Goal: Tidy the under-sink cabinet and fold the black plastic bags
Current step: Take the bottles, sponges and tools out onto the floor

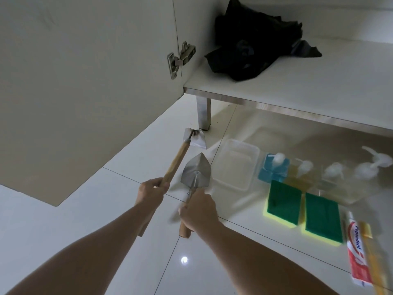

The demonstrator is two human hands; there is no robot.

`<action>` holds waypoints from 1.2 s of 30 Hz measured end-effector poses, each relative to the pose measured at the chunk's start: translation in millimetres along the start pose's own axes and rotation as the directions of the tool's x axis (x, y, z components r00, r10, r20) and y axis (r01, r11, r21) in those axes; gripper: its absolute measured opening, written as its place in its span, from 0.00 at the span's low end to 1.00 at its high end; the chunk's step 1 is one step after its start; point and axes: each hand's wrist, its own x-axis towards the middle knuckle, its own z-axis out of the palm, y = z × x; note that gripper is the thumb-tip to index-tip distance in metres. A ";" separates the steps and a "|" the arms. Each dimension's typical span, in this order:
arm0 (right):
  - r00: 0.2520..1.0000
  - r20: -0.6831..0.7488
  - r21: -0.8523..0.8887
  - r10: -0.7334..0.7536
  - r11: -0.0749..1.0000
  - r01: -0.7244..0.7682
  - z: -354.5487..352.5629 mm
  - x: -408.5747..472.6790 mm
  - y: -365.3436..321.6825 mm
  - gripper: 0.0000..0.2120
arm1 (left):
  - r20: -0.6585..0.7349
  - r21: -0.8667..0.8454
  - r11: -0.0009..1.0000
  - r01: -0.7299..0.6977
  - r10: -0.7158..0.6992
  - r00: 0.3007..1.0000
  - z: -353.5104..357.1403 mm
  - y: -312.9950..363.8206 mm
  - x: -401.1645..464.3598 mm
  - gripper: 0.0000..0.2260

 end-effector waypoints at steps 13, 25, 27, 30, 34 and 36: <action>0.980 -0.054 0.135 0.194 0.973 -0.185 -1.7 34.6 7.9 0.25 | 0.090 -0.031 0.999 -0.019 0.021 0.996 24.7 2.1 9.3 0.05; 0.982 0.176 -0.027 0.069 0.998 -0.065 -103.6 18.5 -3.5 0.09 | 0.013 0.205 0.965 -0.163 0.164 0.986 20.1 73.2 6.7 0.15; 0.984 0.168 0.022 0.062 0.998 -0.066 -145.1 16.3 -8.3 0.13 | 0.097 0.179 0.953 -0.244 0.229 0.969 24.4 114.8 2.8 0.08; 0.991 0.121 0.086 0.052 0.994 -0.062 -207.9 14.6 -7.5 0.15 | 0.290 0.156 0.916 -0.370 0.315 0.904 35.7 185.5 -5.9 0.07; 0.989 0.112 0.093 0.098 0.990 -0.109 -285.2 12.8 1.7 0.20 | 0.490 0.276 0.831 -0.483 0.311 0.814 61.9 276.1 -25.0 0.14; 0.987 0.105 0.070 0.125 0.989 -0.133 -318.2 10.1 6.0 0.20 | 0.549 0.252 0.814 -0.523 0.325 0.770 72.4 309.7 -35.5 0.15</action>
